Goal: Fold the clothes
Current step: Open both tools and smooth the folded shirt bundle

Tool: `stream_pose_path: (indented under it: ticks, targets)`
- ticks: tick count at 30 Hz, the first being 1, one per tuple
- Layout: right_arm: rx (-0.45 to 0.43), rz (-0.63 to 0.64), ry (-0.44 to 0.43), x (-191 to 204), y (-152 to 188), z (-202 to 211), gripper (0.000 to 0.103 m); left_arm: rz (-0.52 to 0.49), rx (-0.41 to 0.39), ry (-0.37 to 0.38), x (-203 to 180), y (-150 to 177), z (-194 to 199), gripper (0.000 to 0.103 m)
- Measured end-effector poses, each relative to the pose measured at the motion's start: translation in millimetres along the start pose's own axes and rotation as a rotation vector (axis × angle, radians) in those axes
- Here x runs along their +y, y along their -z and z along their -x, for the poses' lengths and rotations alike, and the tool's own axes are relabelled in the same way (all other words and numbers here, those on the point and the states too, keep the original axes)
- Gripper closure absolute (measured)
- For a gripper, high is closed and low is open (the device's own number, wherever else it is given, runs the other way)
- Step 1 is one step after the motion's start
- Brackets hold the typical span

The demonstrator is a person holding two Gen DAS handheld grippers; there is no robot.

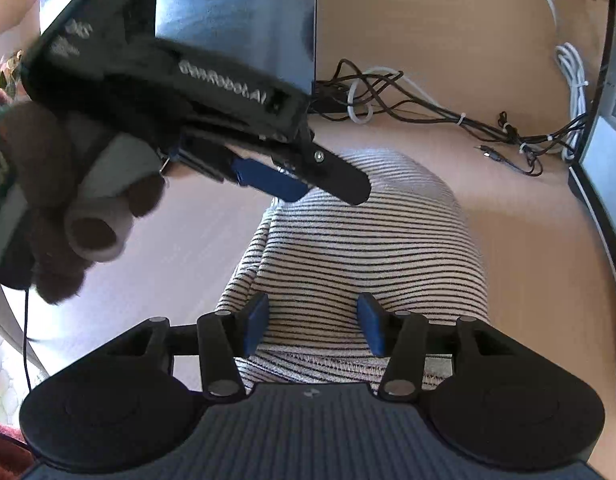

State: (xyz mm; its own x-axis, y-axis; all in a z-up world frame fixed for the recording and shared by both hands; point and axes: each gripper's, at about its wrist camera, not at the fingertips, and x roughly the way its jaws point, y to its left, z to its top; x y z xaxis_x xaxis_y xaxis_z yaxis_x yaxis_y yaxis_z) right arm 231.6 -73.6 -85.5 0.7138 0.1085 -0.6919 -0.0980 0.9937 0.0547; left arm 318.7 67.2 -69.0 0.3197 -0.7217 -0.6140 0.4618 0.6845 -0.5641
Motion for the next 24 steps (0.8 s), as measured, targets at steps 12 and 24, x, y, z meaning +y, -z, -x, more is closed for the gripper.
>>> stream_pose_path:
  ticks: [12,24]
  targets:
    - [-0.058,-0.268,0.115,-59,-14,39,0.002,0.022,-0.018,0.056,16,1,2,0.034]
    - [0.047,-0.138,-0.049,-98,10,-19,0.0,0.106,-0.201,-0.187,-39,27,44,0.018]
